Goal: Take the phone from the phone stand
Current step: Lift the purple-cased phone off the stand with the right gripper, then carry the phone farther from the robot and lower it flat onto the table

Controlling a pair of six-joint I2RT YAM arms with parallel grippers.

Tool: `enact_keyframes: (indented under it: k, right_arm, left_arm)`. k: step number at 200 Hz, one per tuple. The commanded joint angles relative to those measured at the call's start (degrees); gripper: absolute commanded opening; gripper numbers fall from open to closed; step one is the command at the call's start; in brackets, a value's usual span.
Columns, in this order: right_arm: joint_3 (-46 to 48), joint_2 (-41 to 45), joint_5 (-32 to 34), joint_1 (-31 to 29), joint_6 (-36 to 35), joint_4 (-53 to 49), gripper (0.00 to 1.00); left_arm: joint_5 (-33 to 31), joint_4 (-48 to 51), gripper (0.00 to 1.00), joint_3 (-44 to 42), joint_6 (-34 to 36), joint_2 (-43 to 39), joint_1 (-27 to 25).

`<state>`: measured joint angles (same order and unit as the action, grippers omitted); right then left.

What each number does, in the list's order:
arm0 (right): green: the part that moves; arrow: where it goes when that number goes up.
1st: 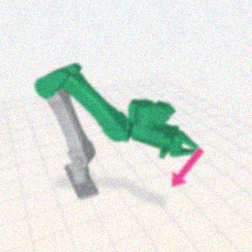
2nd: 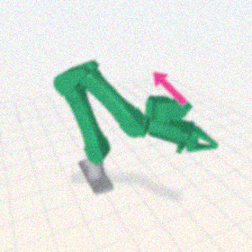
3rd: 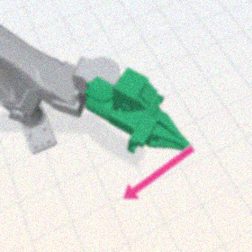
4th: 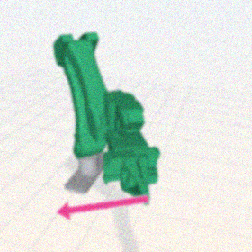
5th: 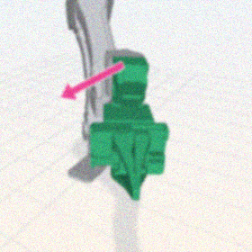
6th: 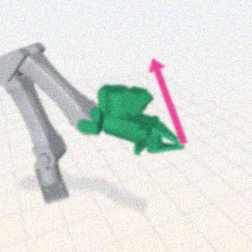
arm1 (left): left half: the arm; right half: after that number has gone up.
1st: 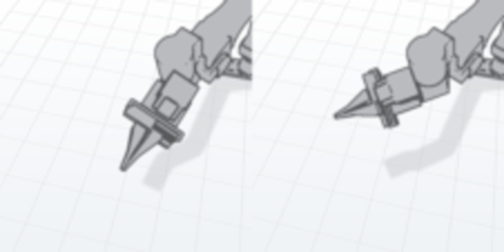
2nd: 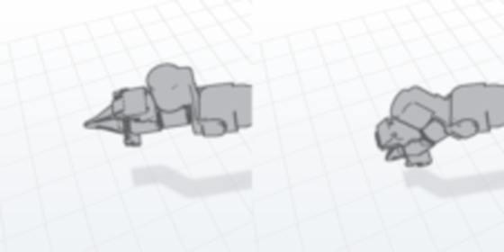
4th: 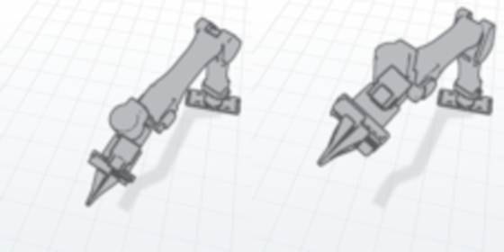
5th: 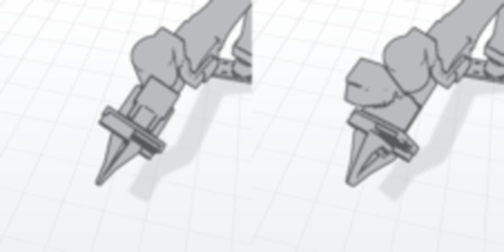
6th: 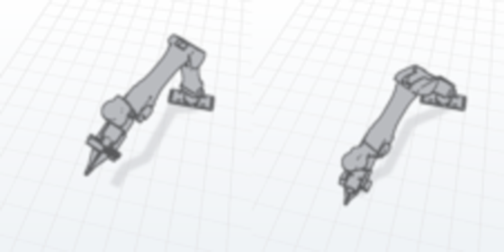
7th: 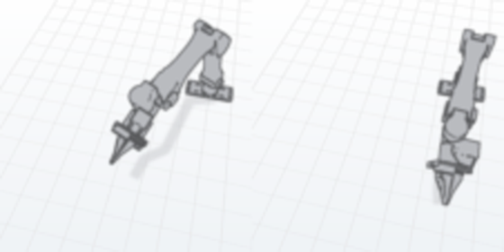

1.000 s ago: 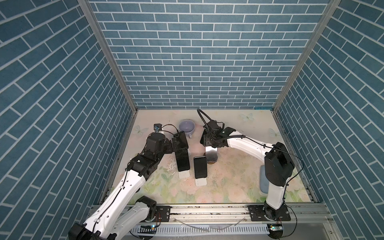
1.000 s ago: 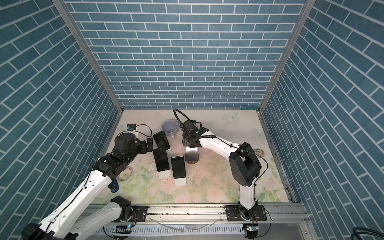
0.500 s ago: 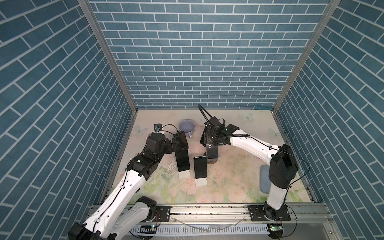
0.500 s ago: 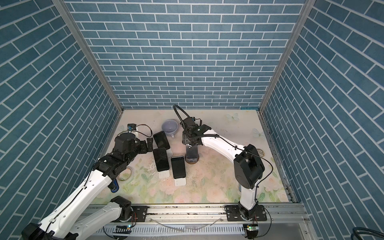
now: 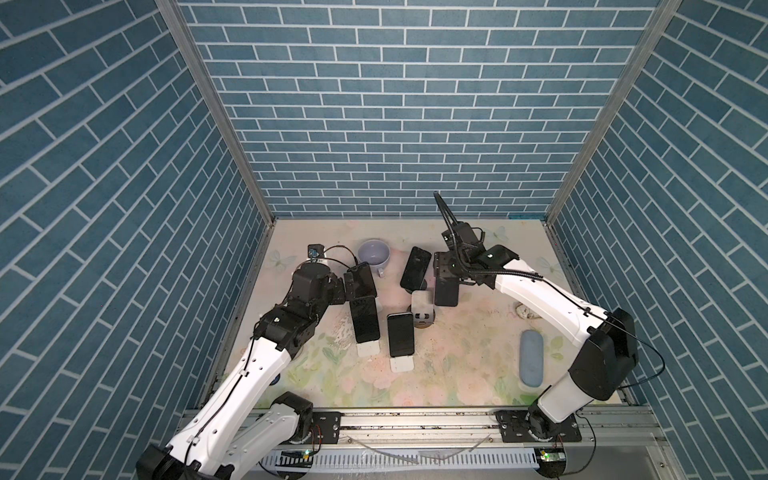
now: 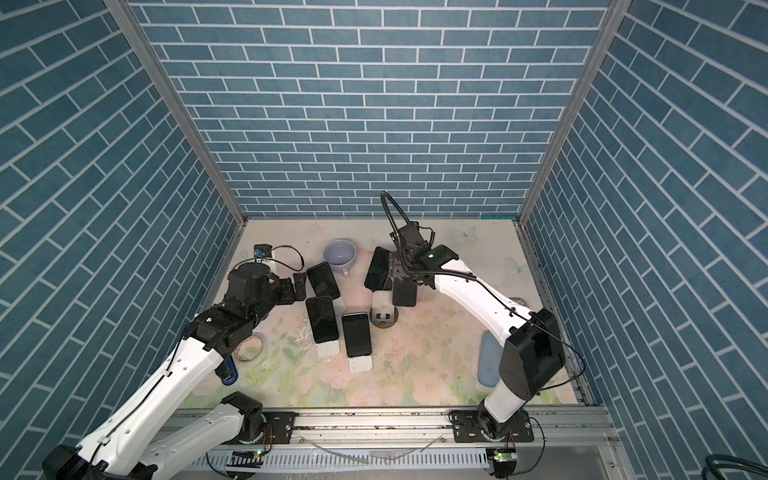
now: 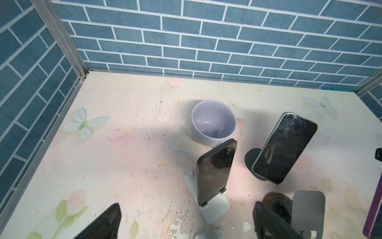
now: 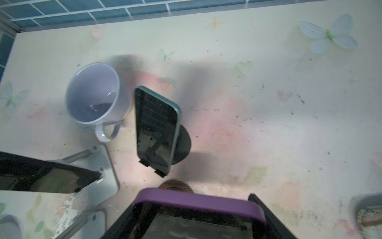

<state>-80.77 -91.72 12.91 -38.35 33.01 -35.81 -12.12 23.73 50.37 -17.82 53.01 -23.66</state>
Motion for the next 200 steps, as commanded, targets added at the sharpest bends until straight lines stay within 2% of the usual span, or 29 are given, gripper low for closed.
enact_keyframes:
  k: [1, 39, 80, 200]
  right_arm:
    - [3.7, 2.2, 1.9, 2.4, -1.2, -0.9, 0.41]
    - [6.7, 2.0, 2.5, 6.1, -4.0, -0.7, 0.41]
    - [7.2, -1.4, 0.7, 7.5, -5.9, 1.9, 0.41]
    - [-5.9, -19.1, -9.6, 11.7, -10.0, 3.5, 0.41]
  left_arm:
    - [1.6, 0.5, 1.00, 2.1, -0.7, 0.2, -0.5]
    - [2.4, 0.6, 1.00, 2.7, -0.9, 1.0, -0.9]
    - [2.5, 0.7, 1.00, 2.7, -0.9, 1.6, -1.4]
    - [2.9, 1.4, 1.00, 2.2, -1.4, 1.1, -2.1]
